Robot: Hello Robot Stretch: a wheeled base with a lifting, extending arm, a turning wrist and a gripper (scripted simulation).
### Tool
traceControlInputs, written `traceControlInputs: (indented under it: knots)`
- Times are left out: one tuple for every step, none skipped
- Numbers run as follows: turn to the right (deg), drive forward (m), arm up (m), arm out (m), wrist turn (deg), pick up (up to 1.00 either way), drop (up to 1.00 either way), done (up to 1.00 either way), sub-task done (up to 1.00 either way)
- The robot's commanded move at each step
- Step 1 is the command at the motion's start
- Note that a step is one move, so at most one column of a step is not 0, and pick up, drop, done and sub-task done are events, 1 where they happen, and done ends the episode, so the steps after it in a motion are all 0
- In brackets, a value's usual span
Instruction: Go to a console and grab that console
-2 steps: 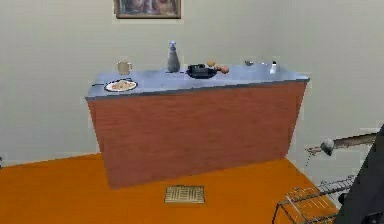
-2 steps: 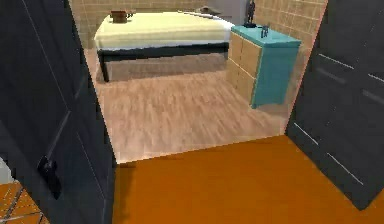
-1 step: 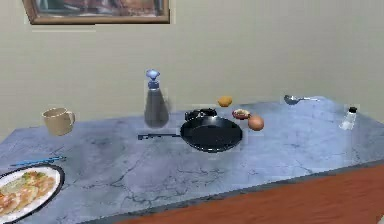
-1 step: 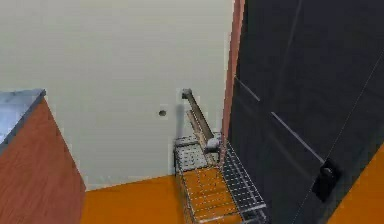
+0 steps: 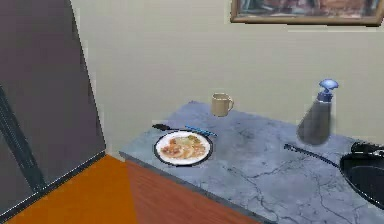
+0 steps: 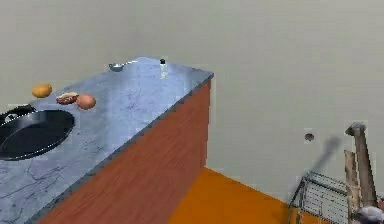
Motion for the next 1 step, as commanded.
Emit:
traceControlInputs:
  knots:
    - [-39.0,0.0,0.0,0.0,0.0,0.0,0.0,0.0,0.0]
